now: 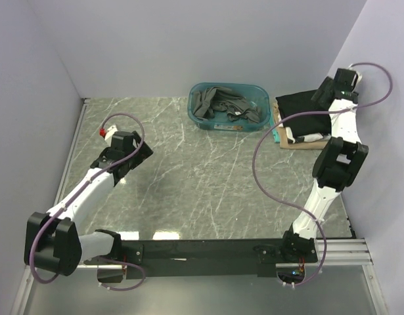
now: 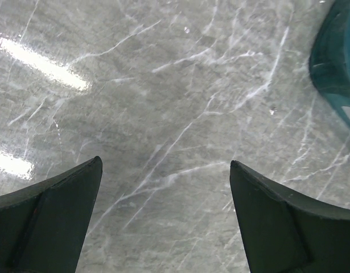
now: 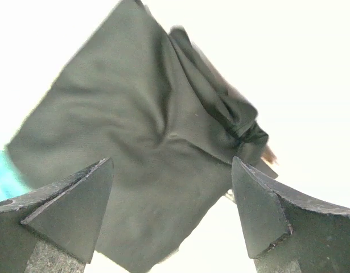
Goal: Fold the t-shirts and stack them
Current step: Neatly place the folded tshirt to the corner, then reset both grippers
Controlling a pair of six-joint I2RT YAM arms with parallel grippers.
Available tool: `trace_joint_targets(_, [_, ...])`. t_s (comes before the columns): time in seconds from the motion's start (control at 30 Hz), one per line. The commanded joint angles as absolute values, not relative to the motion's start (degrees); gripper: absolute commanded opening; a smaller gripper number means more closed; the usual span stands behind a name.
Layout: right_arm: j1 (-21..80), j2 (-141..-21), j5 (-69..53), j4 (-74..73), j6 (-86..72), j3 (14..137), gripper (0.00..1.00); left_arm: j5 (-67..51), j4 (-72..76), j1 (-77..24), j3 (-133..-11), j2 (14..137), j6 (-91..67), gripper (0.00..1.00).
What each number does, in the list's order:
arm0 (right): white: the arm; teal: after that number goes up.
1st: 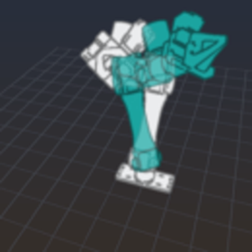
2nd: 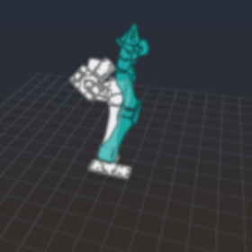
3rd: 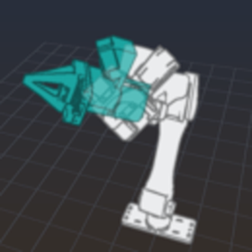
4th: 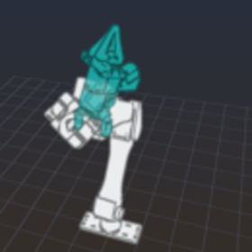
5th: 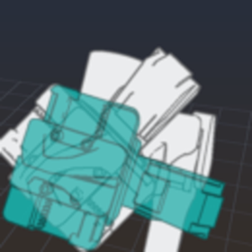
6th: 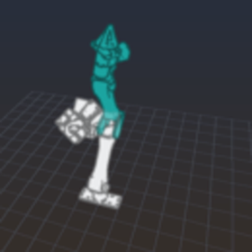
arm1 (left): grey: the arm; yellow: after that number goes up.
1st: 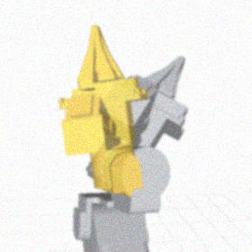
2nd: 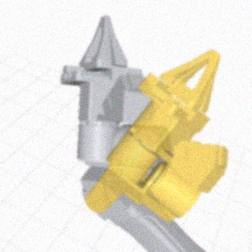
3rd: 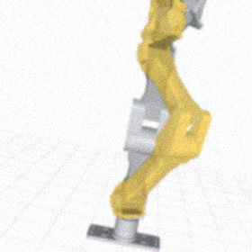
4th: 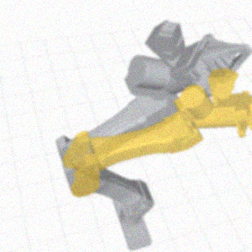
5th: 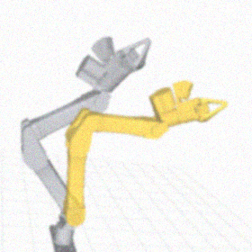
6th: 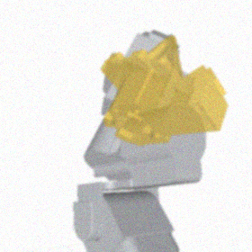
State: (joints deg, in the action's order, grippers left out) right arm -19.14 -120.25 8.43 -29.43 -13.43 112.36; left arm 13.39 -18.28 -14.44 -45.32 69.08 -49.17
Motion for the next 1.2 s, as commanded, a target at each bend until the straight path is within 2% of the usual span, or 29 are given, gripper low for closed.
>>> trace_joint_targets(0.0, [-16.4,-113.3,12.3,-28.2,-12.0,111.2,0.91,13.8,-17.7,-14.7,-45.4,66.0,-48.1,0.99])
trace_joint_targets(0.07, [-13.8,-110.5,17.0,-26.3,-10.3,108.5,0.91,14.2,-18.7,-14.7,-45.4,64.0,-48.0,0.99])
trace_joint_targets(0.2, [-10.9,-102.1,16.4,-22.2,-11.0,99.6,0.91,14.2,-18.6,-14.7,-44.5,59.9,-48.9,0.99])
trace_joint_targets(0.37, [-2.9,-85.9,17.8,-14.2,-12.8,80.4,0.92,14.0,-18.1,-14.7,-43.3,55.2,-50.1,0.99])
trace_joint_targets(0.6, [6.1,-68.7,13.4,-9.0,-21.8,54.6,0.92,14.2,-19.9,-14.8,-41.2,49.8,-52.6,0.99])
trace_joint_targets(0.7, [6.2,-62.2,6.8,-5.5,-24.5,46.3,0.93,14.7,-19.1,-14.8,-38.6,46.2,-53.3,0.99])
trace_joint_targets(0.9, [6.4,-52.6,3.5,-0.1,-24.7,36.4,0.93,13.4,-16.1,-14.9,-34.8,40.4,-54.1,0.99])
trace_joint_targets(1.17, [6.2,-45.6,2.0,4.8,-24.5,31.3,0.93,17.4,-16.7,-14.9,-34.6,37.2,-54.8,1.00])
